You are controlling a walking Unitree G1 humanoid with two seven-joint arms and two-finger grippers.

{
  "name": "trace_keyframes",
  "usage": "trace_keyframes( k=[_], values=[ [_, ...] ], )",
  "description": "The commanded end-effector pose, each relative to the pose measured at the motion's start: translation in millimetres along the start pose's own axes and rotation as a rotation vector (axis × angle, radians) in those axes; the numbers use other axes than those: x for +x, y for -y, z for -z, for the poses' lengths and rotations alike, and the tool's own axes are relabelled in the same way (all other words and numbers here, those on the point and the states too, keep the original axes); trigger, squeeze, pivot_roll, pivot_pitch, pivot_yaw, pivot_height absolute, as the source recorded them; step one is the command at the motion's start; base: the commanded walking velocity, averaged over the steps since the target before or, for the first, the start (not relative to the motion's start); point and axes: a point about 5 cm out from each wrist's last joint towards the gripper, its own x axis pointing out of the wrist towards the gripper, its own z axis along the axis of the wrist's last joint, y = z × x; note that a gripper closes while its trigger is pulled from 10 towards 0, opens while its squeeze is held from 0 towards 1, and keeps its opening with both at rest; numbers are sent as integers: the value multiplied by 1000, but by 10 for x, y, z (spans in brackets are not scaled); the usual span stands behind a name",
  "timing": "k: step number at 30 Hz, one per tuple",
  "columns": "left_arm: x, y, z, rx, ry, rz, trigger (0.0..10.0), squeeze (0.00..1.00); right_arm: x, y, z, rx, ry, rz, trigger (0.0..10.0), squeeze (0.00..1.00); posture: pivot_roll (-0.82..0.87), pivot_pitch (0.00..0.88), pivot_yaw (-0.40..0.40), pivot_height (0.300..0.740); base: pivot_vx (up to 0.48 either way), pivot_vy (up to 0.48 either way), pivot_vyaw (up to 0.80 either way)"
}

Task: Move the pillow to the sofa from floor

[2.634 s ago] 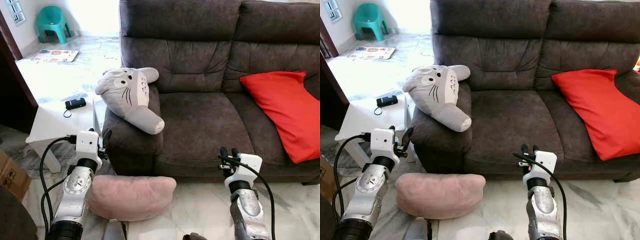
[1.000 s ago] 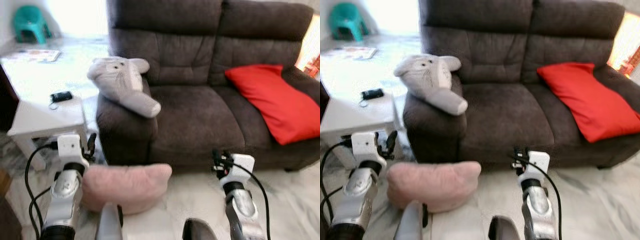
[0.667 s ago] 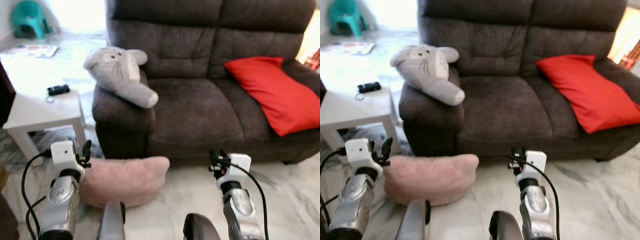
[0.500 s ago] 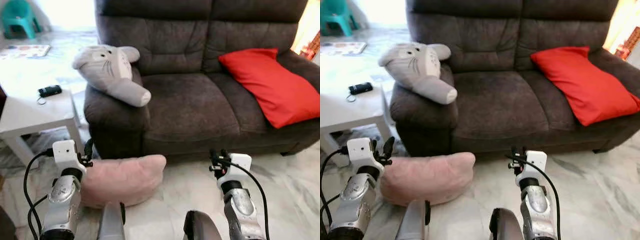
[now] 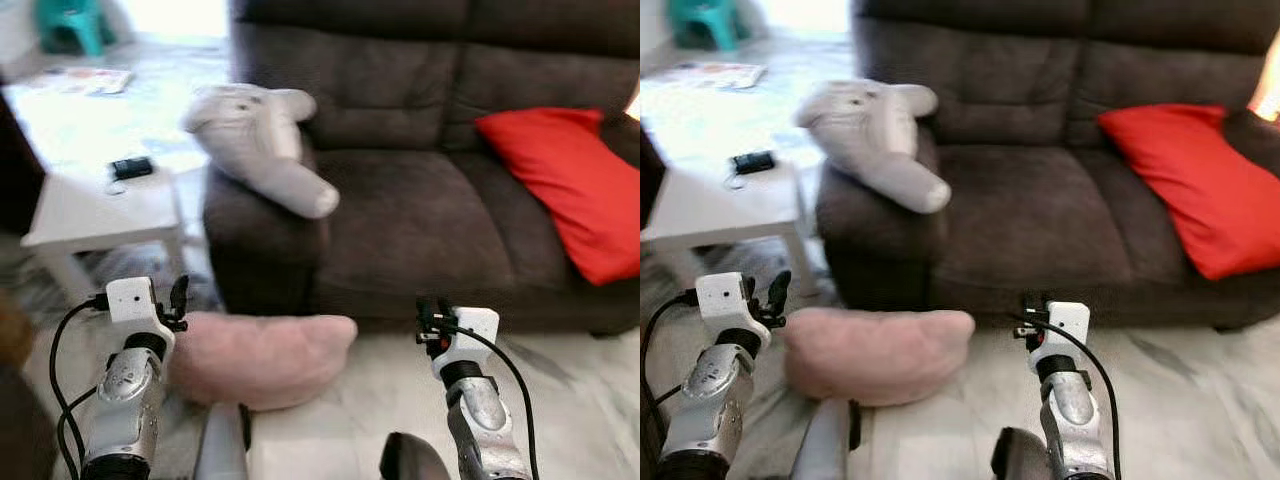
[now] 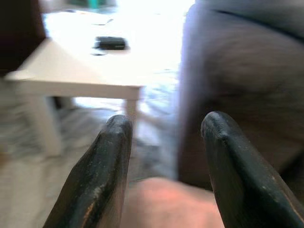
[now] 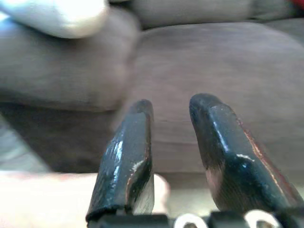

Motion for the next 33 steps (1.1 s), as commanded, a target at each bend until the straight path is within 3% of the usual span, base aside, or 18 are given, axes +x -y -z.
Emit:
trace_keyframes(
  k=[1, 11, 19, 33],
  values=[
    [6, 48, 1, -9, -2, 13, 10000, 0, -2, 66, -36, 5, 15, 20, 10000, 0, 130, 51, -102, 576, 0, 0, 0],
    [6, 58, -3, -5, -1, 22, 10000, 0, 6, 55, -51, -17, 21, 5, 10000, 0, 130, 50, -101, 576, 0, 0, 0],
    [11, 55, -13, -2, 3, 22, 10000, 0, 3, 36, -50, 2, 27, 3, 10000, 0, 131, 50, -98, 576, 0, 0, 783],
    [-6, 69, -1, 3, 0, 36, 10000, 0, 9, 53, -45, 23, 20, 18, 10000, 0, 132, 51, -99, 576, 0, 0, 0]
  ],
)
